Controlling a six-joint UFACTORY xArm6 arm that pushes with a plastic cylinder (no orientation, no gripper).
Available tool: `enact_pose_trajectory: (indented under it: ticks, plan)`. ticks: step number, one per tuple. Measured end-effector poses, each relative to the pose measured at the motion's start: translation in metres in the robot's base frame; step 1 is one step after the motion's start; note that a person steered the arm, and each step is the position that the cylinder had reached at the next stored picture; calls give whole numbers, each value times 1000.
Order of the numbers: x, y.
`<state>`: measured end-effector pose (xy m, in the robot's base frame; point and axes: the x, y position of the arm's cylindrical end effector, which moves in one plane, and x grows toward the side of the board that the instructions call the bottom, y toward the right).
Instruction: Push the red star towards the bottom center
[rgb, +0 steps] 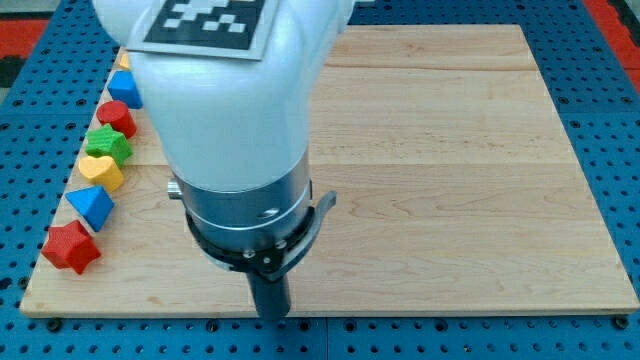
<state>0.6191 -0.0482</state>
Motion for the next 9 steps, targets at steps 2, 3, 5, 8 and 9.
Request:
enact_pose_trajectory:
  ticks: [2,3,5,8,9]
  plan:
    - [-1,-68]
    - [-1,-178]
    - [-36,-255]
    - [-33,-252]
    - [-30,-252]
